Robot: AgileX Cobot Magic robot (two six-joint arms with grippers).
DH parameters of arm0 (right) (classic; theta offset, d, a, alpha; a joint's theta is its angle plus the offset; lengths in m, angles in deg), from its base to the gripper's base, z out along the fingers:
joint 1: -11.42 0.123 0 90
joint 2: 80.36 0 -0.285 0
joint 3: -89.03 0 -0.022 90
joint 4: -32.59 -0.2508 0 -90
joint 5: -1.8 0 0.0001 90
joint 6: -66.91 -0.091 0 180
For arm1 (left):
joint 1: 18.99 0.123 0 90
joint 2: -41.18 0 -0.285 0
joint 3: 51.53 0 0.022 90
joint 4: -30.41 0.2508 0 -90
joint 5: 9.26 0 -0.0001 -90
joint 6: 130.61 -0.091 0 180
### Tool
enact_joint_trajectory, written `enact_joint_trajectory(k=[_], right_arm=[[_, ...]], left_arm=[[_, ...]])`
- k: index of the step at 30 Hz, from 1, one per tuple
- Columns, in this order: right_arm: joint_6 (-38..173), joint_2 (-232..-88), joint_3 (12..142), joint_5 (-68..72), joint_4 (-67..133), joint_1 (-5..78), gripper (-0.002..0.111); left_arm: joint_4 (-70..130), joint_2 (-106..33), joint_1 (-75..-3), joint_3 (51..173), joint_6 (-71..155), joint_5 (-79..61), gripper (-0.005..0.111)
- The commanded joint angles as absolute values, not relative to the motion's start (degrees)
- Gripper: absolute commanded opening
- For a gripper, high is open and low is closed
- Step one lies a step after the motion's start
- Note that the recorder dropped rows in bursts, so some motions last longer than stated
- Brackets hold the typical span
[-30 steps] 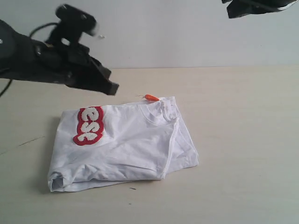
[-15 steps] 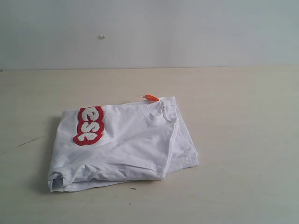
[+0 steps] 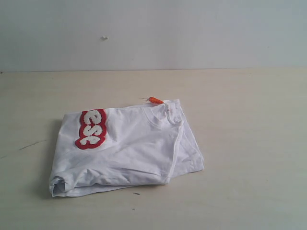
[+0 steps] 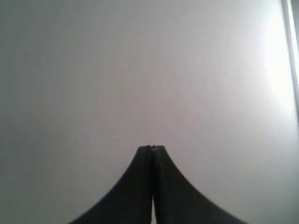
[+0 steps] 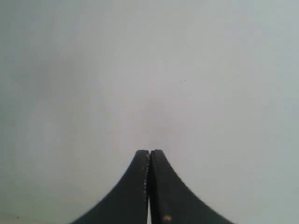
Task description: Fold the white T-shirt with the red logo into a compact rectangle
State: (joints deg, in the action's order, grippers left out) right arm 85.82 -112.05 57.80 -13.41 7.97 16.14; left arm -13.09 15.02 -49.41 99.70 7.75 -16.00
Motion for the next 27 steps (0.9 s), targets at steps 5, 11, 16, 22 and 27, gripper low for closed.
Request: enact_joint_trajectory(k=[5, 11, 16, 22, 27], right_arm=[[85.7, -99.6, 55.6, -10.6, 7.3, 16.1, 0.000], [84.2, -92.4, 55.6, -6.3, 7.1, 16.1, 0.000], [84.2, -88.2, 55.6, -3.3, 7.1, 16.1, 0.000], [84.2, -88.2, 58.0, -3.1, 7.1, 16.1, 0.000], [84.8, -88.2, 58.1, -2.8, 7.1, 16.1, 0.000]], left_arm=[[-13.4, 27.1, -49.4, 99.1, 7.5, -14.5, 0.000], [-13.4, 31.4, -49.4, 99.2, 7.6, -12.8, 0.000], [-13.4, 33.4, -49.4, 99.2, 7.6, -12.7, 0.000], [-13.4, 33.4, -49.4, 99.7, 7.6, -13.2, 0.000], [-13.4, 33.4, -49.3, 99.7, 7.6, -13.6, 0.000]])
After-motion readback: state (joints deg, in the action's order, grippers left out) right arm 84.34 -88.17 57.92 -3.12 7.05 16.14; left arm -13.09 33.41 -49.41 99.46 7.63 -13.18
